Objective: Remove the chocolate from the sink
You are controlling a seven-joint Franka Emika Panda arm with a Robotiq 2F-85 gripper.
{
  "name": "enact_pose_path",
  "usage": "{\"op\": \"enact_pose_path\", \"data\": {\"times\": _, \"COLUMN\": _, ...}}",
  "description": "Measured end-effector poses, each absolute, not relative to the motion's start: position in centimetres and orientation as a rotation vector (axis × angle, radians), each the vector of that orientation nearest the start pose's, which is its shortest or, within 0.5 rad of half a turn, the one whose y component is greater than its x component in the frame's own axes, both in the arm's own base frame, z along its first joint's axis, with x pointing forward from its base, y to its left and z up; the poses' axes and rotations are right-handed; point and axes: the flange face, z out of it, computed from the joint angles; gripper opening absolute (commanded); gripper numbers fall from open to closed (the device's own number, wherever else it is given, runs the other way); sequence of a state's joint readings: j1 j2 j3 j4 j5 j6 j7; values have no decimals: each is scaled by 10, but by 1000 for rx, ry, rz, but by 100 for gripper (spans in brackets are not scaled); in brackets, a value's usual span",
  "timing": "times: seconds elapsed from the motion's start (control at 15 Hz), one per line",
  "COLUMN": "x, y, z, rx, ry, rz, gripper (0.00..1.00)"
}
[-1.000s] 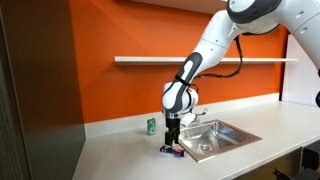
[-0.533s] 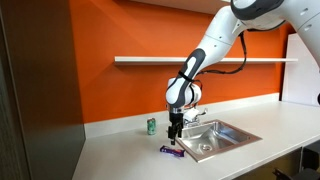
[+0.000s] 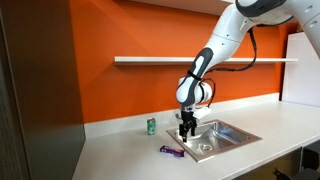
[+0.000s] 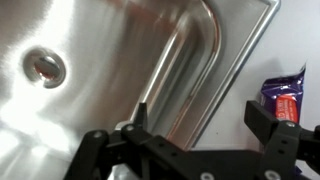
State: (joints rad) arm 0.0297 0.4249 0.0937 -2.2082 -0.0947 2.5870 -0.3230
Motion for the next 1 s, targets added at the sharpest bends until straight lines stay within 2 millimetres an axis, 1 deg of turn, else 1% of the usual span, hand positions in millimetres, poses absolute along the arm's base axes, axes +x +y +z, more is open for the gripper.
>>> {"op": "enact_pose_path", "data": {"times": 0.27, "x": 523, "y": 36, "z": 176, "rx": -3094, "ry": -610, "rz": 130, "gripper": 100}}
{"op": "enact_pose_path", "data": {"times": 0.53, "x": 500, "y": 8, "z": 172, "rx": -3126, "ry": -410, "rz": 181, "gripper": 100}}
{"op": "enact_pose_path", "data": {"times": 0.73, "x": 488, "y": -9, "z": 173, "rx": -3141, "ry": -286, "rz": 201, "gripper": 100}}
{"op": "enact_pose_path", "data": {"times": 1.0, "x": 478, "y": -26, "z": 178, "rx": -3156, "ry": -163, "rz": 205, "gripper": 100}}
